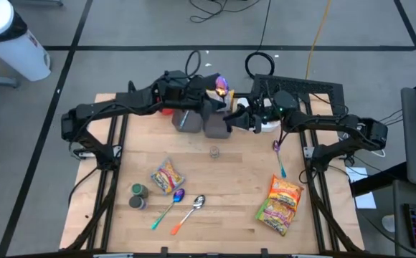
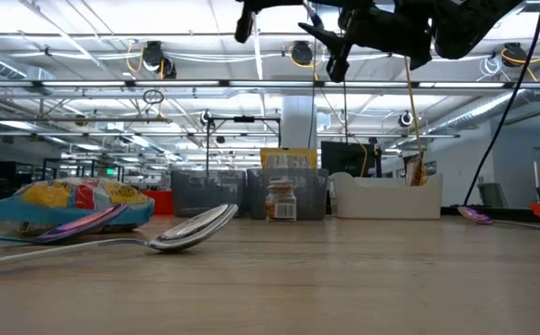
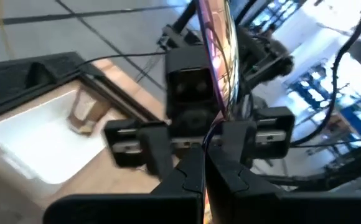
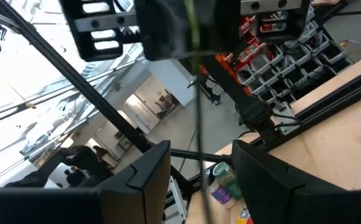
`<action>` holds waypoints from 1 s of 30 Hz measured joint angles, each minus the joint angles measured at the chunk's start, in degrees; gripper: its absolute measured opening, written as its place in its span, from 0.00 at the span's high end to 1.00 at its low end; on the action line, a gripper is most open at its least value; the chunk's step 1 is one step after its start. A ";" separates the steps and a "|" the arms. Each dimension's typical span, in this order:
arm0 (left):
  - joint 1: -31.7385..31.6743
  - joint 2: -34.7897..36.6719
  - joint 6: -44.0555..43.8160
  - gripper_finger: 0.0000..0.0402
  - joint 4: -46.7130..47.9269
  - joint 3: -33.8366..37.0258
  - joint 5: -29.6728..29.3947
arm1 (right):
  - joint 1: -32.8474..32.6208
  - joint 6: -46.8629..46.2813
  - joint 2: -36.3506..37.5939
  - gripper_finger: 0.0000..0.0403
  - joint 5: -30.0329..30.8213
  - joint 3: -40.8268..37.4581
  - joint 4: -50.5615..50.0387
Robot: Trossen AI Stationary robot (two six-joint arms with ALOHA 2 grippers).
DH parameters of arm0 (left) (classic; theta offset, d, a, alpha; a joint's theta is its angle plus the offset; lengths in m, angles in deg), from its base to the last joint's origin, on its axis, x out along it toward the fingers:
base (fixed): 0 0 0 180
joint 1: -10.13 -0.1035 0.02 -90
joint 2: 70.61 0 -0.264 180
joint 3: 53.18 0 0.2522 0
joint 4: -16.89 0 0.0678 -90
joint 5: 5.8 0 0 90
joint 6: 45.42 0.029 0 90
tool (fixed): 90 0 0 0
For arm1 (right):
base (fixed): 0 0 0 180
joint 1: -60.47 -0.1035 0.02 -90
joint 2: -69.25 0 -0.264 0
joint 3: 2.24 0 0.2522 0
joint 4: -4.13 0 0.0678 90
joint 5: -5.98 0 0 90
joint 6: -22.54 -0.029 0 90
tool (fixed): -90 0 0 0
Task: Pick & Place Food Item
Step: Put the top left purple and blue spoon into the left black bin
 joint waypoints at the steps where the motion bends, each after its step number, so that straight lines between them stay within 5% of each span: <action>1: 0.00 -0.30 -0.12 1.00 -0.28 0.00 0.70 | 0.00 0.02 0.00 0.60 -0.01 0.00 -0.13; 9: -0.07 -0.74 -0.09 1.00 -0.85 0.00 0.79 | 0.15 0.21 0.00 0.70 -0.25 0.00 -1.53; 20: -0.04 -0.46 0.63 1.00 2.21 0.02 0.45 | 0.26 2.18 0.00 0.98 -0.27 0.00 -1.56; 30: -0.62 -0.46 -0.36 0.96 2.38 0.02 -1.28 | 0.26 3.30 0.00 0.99 1.65 0.00 -1.99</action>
